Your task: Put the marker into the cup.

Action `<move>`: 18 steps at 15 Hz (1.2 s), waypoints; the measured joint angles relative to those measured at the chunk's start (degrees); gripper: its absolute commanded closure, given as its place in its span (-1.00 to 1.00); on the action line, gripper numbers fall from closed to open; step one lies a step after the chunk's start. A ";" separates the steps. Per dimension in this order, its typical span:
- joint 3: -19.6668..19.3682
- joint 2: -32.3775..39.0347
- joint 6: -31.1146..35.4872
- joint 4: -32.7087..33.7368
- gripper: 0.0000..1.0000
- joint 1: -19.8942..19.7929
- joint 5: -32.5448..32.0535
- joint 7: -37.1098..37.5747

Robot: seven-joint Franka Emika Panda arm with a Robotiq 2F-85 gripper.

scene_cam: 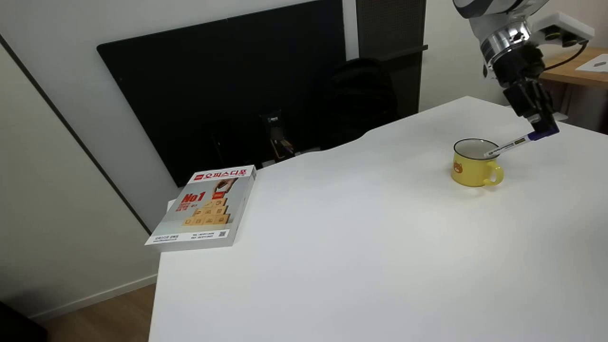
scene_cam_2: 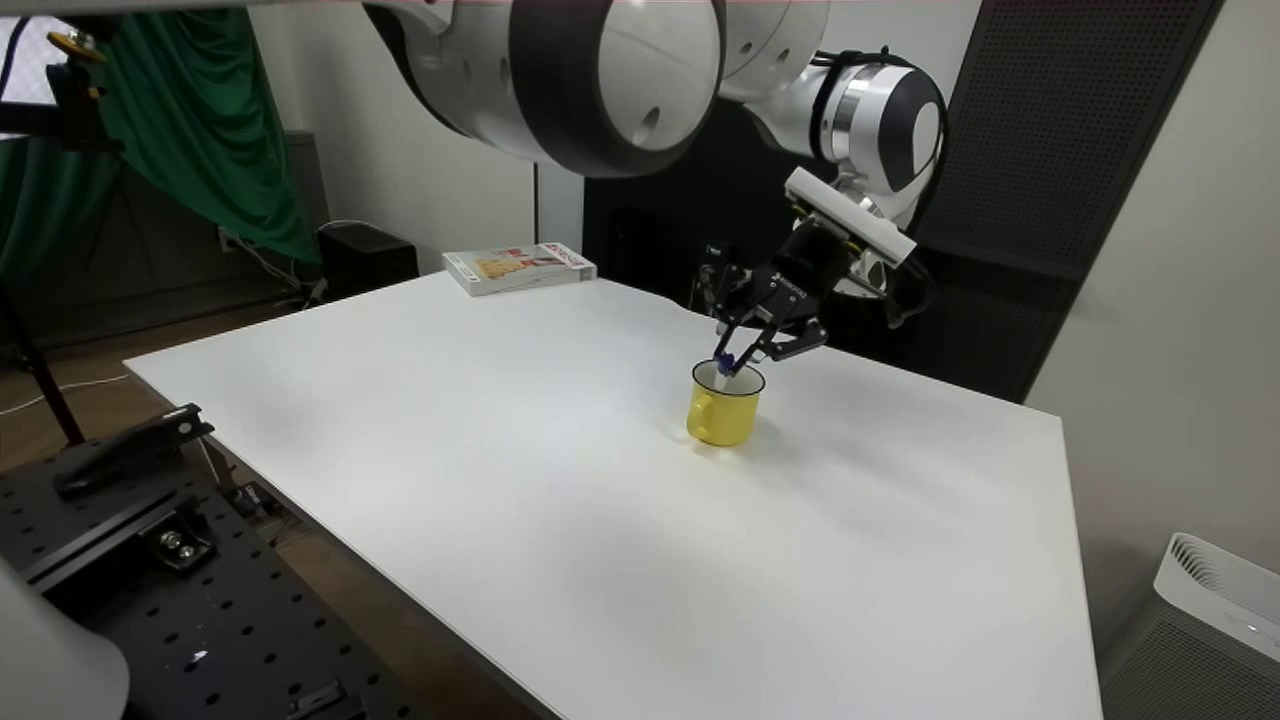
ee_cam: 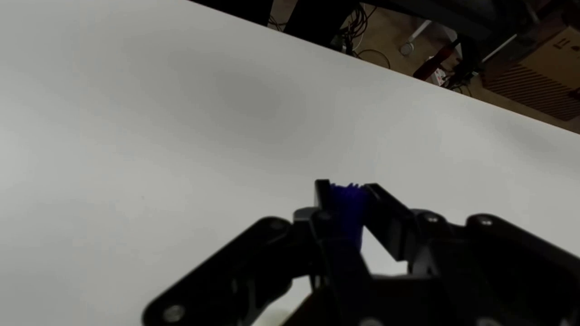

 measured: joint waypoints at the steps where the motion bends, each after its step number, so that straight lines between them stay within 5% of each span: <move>1: -0.14 0.11 0.27 -0.14 0.88 0.01 0.00 0.00; 17: -0.55 1.30 3.58 -0.15 0.88 0.15 -0.11 0.00; 18: -0.60 1.46 3.58 -0.03 0.02 0.17 -0.15 0.00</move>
